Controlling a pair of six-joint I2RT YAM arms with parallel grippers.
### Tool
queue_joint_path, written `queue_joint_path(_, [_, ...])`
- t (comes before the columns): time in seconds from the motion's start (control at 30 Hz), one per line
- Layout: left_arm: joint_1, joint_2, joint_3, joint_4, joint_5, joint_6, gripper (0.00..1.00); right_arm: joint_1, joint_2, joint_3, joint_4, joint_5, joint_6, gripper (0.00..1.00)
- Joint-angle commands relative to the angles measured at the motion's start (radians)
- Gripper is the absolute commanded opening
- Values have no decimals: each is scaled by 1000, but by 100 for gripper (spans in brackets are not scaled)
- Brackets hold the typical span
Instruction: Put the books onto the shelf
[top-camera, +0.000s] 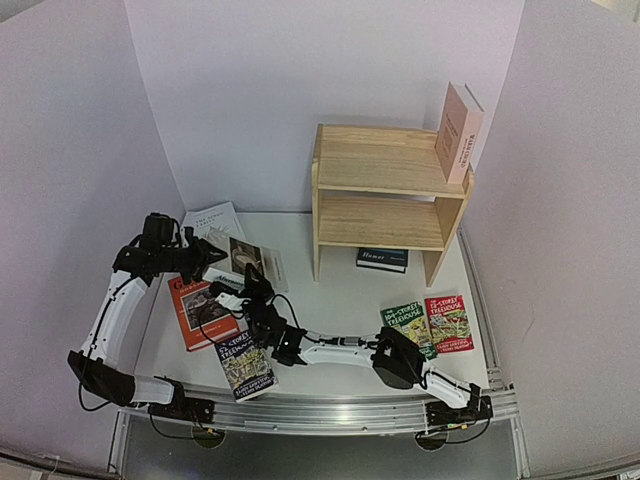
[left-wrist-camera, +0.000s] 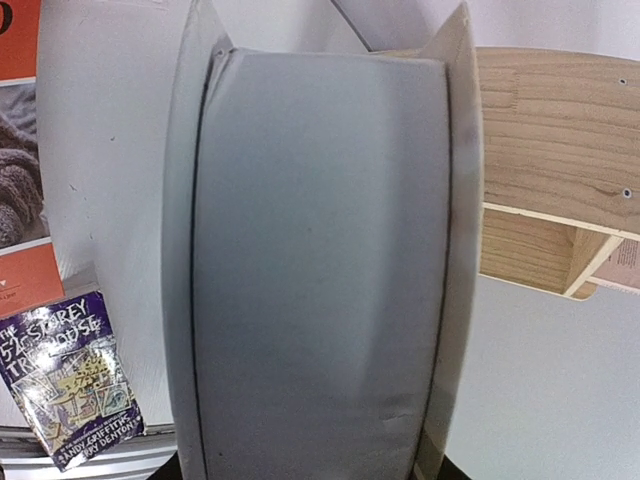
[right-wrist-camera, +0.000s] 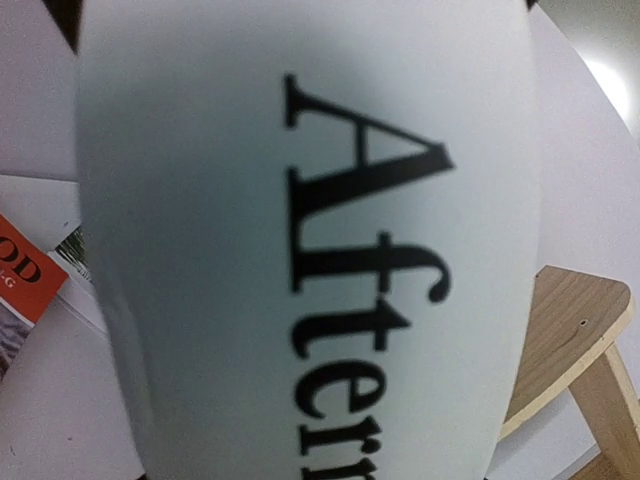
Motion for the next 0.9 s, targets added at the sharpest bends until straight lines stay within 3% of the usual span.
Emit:
queue_joint_path(0.0, [4, -10, 19, 25, -9, 14, 22, 2, -54, 26, 44, 34, 4, 39])
queue_joint_path(0.13, [10, -18, 44, 53, -14, 69, 72, 6, -87, 20, 28, 61, 13, 22])
queue_joint_path(0.17, [16, -18, 68, 61, -24, 141, 82, 8, -102, 21, -1, 83, 37, 16])
queue_joint_path(0.23, [42, -7, 169, 53, -48, 297, 97, 9, -156, 28, -126, 137, 121, 14])
queue_joint_path(0.33, [114, -4, 345, 63, -82, 531, 100, 17, -307, -31, -461, 93, 424, 9])
queue_joint_path(0.4, [140, -32, 412, 142, -91, 640, 100, 9, -452, -93, -755, -98, 708, 10])
queue_joint_path(0.5, [142, -100, 394, 288, -125, 689, 100, -5, -603, -188, -859, -304, 946, 10])
queue_joint_path(0.7, [142, -206, 290, 400, -179, 720, 100, -10, -777, -212, -916, -490, 1065, 8])
queue_joint_path(0.87, [142, -268, 196, 394, -162, 742, 100, -15, -866, -121, -914, -453, 1034, 8])
